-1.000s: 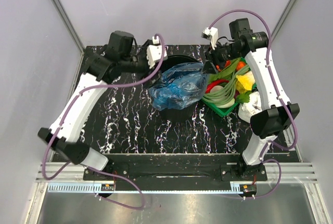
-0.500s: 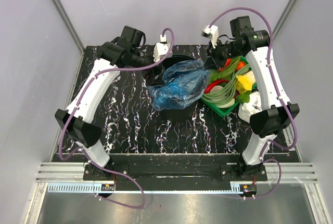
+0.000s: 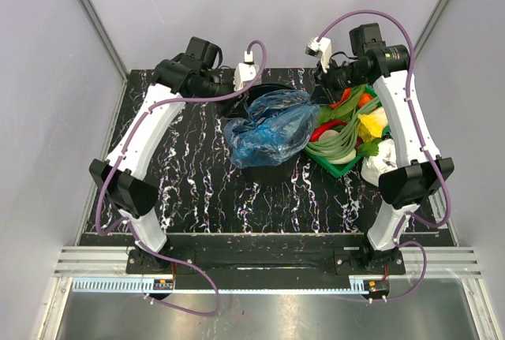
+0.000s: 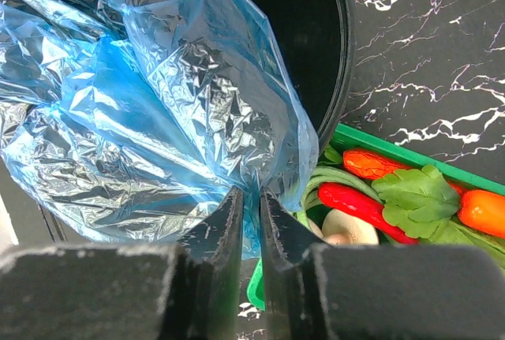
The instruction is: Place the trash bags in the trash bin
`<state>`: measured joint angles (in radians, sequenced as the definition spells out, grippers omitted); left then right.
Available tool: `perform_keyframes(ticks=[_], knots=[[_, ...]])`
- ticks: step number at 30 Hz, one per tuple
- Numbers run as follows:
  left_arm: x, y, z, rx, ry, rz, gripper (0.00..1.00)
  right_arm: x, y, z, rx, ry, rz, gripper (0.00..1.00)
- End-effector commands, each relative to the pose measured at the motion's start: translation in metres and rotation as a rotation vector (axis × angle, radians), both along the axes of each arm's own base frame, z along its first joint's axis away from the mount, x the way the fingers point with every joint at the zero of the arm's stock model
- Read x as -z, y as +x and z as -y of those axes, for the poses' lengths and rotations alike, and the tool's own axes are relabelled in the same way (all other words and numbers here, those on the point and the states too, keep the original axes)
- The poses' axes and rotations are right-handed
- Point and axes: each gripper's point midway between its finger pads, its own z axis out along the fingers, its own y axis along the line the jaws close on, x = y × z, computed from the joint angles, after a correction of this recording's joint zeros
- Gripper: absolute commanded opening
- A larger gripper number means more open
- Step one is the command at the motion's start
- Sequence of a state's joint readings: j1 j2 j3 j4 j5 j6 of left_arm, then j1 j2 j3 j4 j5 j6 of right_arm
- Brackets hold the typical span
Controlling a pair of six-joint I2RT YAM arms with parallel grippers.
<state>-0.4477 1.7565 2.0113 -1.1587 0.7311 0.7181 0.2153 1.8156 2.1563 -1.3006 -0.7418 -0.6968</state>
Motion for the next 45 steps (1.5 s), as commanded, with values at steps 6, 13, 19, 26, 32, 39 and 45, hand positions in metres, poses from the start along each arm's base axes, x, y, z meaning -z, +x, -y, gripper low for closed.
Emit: perform_keyframes(ticks=[6, 13, 19, 26, 32, 39, 45], knots=[[-0.032, 0.019, -0.004, -0.019, -0.055, 0.109, 0.03, -0.003, 0.015, 0.002, 0.007, -0.036, 0.059, 0.06], [-0.03, 0.039, -0.01, -0.095, -0.036, 0.153, 0.0, -0.006, 0.027, 0.001, 0.019, -0.039, 0.08, 0.0], [-0.035, 0.056, -0.019, -0.179, -0.022, 0.213, 0.0, -0.016, 0.036, -0.002, 0.027, -0.021, 0.107, 0.0], [-0.032, 0.08, -0.034, -0.302, 0.029, 0.281, 0.0, -0.015, 0.056, -0.005, 0.06, -0.015, 0.125, 0.0], [-0.03, 0.093, -0.043, -0.371, 0.063, 0.322, 0.0, -0.001, 0.072, -0.006, 0.073, -0.036, 0.115, 0.0], [-0.024, 0.101, -0.054, -0.408, 0.097, 0.353, 0.0, 0.009, 0.077, -0.011, 0.064, -0.052, 0.111, 0.0], [-0.022, 0.107, -0.062, -0.438, 0.093, 0.364, 0.0, 0.012, 0.08, -0.011, 0.065, -0.063, 0.115, 0.0]])
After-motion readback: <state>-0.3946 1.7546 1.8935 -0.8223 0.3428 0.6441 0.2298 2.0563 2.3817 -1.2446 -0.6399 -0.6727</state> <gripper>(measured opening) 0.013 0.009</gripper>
